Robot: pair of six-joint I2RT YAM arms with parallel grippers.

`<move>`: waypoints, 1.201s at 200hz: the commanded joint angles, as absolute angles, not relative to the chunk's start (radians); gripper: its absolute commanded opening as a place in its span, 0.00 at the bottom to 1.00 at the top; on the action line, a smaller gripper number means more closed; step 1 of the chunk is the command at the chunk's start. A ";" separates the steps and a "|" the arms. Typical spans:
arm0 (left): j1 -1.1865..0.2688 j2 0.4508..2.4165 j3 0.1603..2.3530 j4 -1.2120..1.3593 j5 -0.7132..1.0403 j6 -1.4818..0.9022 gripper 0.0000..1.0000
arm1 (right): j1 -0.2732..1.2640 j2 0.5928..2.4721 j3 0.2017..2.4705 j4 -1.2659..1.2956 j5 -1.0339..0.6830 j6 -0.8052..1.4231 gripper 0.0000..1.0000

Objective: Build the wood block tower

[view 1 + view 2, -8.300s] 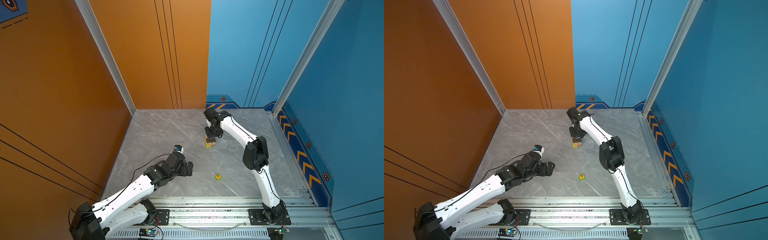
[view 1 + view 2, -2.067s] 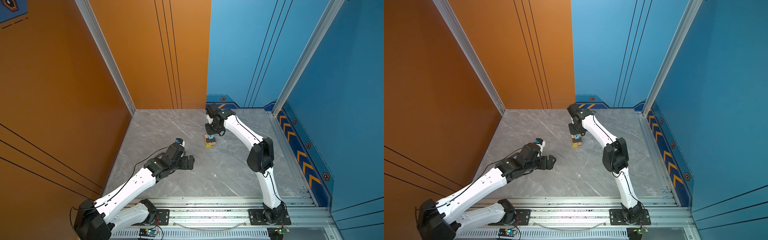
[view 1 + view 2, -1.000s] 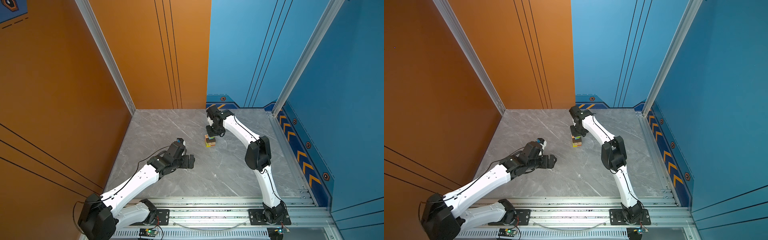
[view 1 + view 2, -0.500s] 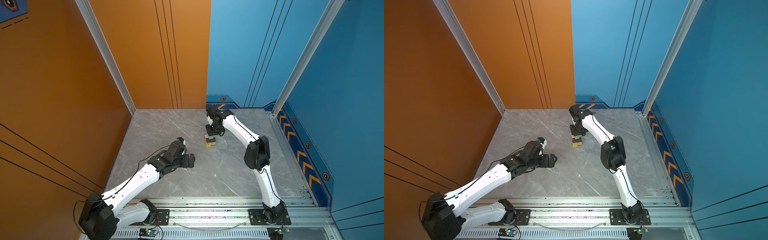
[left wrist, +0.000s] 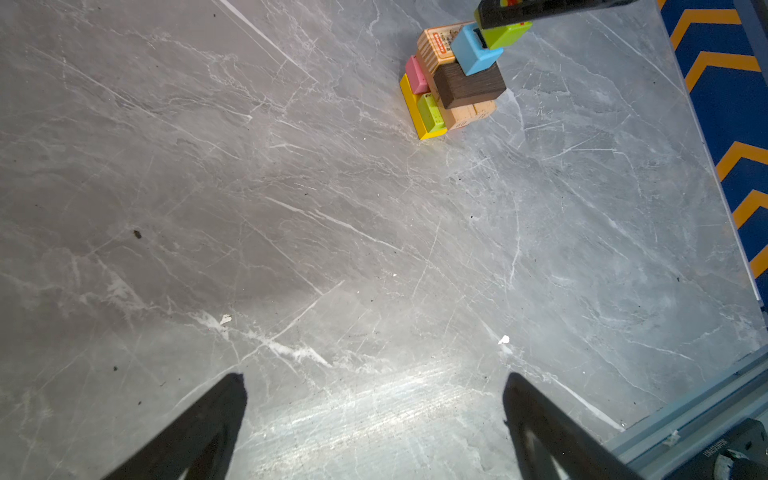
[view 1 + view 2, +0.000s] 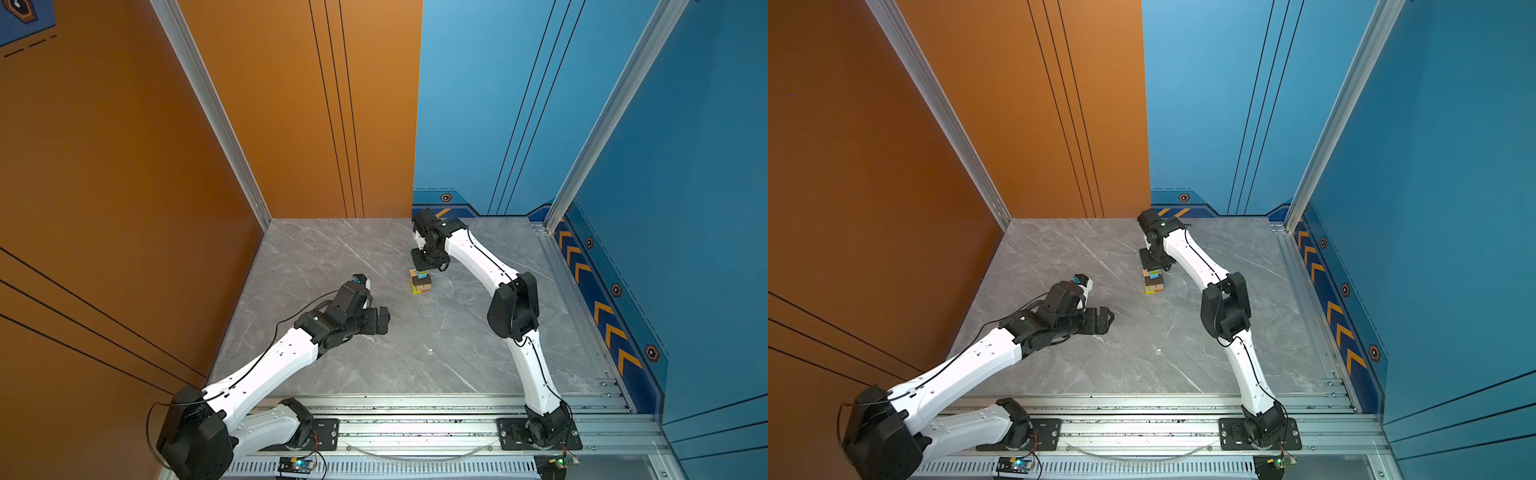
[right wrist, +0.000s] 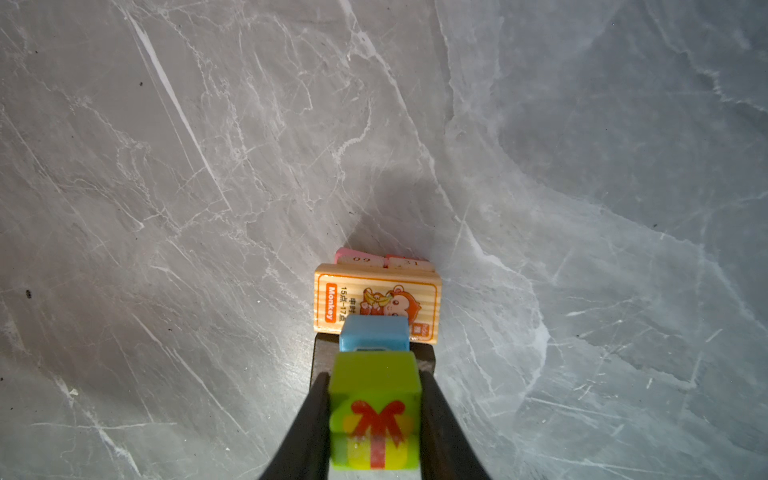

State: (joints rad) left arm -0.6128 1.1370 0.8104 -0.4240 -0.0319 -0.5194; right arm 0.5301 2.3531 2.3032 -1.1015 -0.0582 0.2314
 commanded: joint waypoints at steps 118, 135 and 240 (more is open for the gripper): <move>-0.584 1.112 0.785 -0.407 0.001 -0.510 0.98 | 0.532 2.399 2.366 -1.158 -0.069 0.221 0.45; -0.583 1.111 0.785 -0.405 0.002 -0.510 0.98 | 0.532 2.393 2.369 -1.158 -0.072 0.222 0.50; -0.571 1.019 0.784 -0.449 -0.128 -0.460 0.98 | 0.517 2.063 2.195 -1.065 -0.060 0.197 1.00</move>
State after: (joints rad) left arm -0.5831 1.0683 0.7925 -0.4175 -0.0326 -0.5056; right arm 0.5289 2.2608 2.3028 -1.1103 -0.0784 0.2062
